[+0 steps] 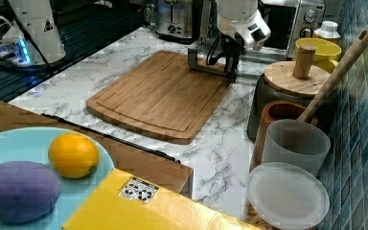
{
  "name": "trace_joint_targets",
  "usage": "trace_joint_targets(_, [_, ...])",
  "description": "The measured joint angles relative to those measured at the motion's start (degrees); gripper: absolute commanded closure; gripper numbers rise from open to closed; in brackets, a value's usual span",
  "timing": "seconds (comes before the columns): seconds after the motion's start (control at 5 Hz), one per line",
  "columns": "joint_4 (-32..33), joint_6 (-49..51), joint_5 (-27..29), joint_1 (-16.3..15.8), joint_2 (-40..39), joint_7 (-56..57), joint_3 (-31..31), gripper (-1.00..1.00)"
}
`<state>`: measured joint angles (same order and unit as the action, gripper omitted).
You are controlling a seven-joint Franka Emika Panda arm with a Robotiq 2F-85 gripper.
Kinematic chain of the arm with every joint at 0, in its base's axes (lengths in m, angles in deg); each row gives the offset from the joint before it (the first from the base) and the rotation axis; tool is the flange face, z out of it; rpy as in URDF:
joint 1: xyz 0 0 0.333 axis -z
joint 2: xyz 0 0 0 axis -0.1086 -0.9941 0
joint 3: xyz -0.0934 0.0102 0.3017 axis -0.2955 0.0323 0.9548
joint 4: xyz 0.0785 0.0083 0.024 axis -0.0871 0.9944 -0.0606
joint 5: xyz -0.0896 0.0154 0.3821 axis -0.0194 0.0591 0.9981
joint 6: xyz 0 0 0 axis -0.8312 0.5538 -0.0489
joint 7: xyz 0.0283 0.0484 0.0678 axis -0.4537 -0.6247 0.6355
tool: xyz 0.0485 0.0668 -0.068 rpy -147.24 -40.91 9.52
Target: Close the oven.
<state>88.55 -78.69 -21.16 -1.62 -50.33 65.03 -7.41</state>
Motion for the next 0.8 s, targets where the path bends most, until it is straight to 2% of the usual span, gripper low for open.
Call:
trace_joint_targets(0.2, [-0.17,0.84,3.30,1.18,1.15,0.00,0.95,1.00])
trace_joint_targets(0.6, [-3.47,11.78,1.65,1.30,0.08,-1.79,1.30,1.00])
trace_joint_targets(0.8, [-5.26,12.67,1.15,0.76,-2.29,-6.49,1.21,1.00])
